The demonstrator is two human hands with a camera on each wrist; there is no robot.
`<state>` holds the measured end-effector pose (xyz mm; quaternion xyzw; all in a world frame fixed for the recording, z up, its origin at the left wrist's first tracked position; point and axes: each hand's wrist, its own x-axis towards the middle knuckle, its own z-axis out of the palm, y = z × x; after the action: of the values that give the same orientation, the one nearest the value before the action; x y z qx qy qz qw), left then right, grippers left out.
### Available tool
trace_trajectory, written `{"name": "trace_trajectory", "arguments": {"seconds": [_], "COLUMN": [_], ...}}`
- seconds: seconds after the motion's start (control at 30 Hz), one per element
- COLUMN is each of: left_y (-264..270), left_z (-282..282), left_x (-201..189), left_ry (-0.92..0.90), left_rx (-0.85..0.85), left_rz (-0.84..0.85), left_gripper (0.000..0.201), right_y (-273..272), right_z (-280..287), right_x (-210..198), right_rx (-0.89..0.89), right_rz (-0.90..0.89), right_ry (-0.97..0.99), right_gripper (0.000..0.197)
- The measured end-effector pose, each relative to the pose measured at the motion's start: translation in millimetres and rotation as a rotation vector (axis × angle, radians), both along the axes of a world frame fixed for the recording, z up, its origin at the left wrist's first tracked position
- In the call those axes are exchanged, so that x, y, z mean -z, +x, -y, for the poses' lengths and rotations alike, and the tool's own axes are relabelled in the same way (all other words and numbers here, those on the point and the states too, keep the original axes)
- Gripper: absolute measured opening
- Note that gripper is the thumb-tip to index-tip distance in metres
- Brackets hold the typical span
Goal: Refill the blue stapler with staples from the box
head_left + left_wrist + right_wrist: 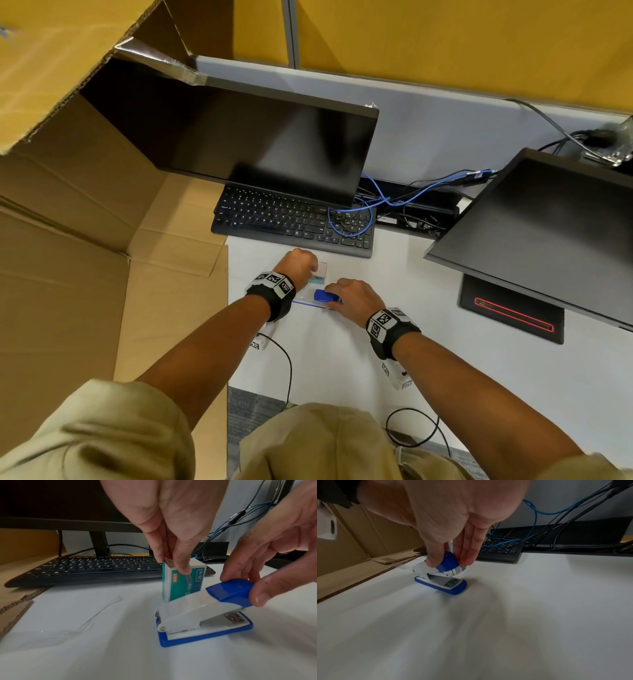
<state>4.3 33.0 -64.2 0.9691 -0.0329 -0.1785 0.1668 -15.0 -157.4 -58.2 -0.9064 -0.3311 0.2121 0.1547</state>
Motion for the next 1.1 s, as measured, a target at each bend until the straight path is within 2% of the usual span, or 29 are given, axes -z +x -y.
{"name": "trace_trajectory", "arguments": {"seconds": [0.57,1.1], "left_y": [1,-9], "left_z": [-3,3], "left_x": [7,-14], "left_ry": [0.050,0.059], "left_rx": [0.063,0.090], "left_rz": [0.010,0.024], "left_gripper": [0.015,0.015], "right_y": [-3,-8], "right_z": [0,-2], "right_x": [-7,-16], "right_rx": [-0.002,0.005], "right_rz": [-0.010,-0.003], "right_ry": [-0.051,-0.072], "right_gripper": [0.034,0.036]}}
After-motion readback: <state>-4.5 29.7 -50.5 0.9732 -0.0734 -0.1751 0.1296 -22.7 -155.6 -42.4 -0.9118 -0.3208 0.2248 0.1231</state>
